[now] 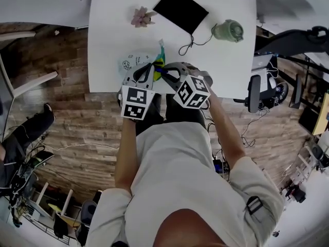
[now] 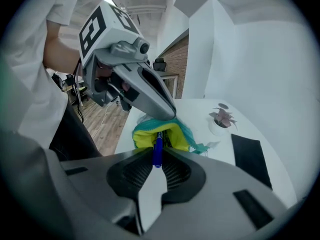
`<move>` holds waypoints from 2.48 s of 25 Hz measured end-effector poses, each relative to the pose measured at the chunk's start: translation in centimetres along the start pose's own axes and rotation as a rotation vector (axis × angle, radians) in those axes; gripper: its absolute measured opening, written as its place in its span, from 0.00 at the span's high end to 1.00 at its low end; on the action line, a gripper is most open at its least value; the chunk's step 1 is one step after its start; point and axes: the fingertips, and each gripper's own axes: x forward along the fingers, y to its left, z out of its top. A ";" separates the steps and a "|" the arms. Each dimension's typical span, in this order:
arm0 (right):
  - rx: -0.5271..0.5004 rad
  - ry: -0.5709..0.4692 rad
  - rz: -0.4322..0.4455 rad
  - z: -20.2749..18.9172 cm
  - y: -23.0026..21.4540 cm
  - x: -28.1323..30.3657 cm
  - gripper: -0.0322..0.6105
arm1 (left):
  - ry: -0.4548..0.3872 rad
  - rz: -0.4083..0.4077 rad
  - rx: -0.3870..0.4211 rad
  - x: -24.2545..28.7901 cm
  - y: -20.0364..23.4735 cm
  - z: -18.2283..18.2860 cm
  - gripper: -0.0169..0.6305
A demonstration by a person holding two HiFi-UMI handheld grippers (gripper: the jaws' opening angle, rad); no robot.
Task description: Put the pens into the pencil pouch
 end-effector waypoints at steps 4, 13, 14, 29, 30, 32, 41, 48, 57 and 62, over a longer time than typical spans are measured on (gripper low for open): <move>-0.006 -0.013 0.013 0.6 -0.1 0.8 0.86 | -0.010 0.002 -0.016 -0.2 0.0 0.2 0.97; 0.007 -0.051 0.025 1.6 -0.2 2.7 0.86 | -0.020 0.010 -0.038 -0.3 0.1 0.1 0.97; 0.010 -0.054 0.022 1.6 -0.2 3.0 0.86 | -0.019 0.011 -0.038 -0.2 0.0 0.1 0.97; 0.099 -0.060 -0.052 -0.6 -0.5 4.5 0.84 | 0.012 0.011 0.005 1.1 -0.3 -1.3 0.97; 0.105 -0.058 -0.056 -0.7 -0.5 4.5 0.83 | 0.015 0.009 0.009 1.2 -0.3 -1.4 0.97; 0.115 -0.057 -0.064 -0.9 -0.5 4.5 0.80 | 0.020 0.005 0.014 1.5 -0.4 -1.7 0.97; 0.176 -0.048 -0.129 -2.4 -0.8 2.7 0.71 | 0.035 -0.019 0.045 2.7 -1.1 -2.8 0.96; 0.288 -0.086 -0.245 -3.0 -1.4 -0.5 0.69 | 0.032 -0.050 0.075 3.6 -1.7 -3.2 0.93; 0.432 -0.239 -0.467 -1.3 -2.7 -7.0 0.65 | -0.081 -0.069 0.093 1.6 -2.3 -0.4 0.81; 0.462 -0.342 -0.590 0.9 -3.3 -11.4 0.61 | -0.204 -0.058 0.132 -1.4 -2.5 2.9 0.76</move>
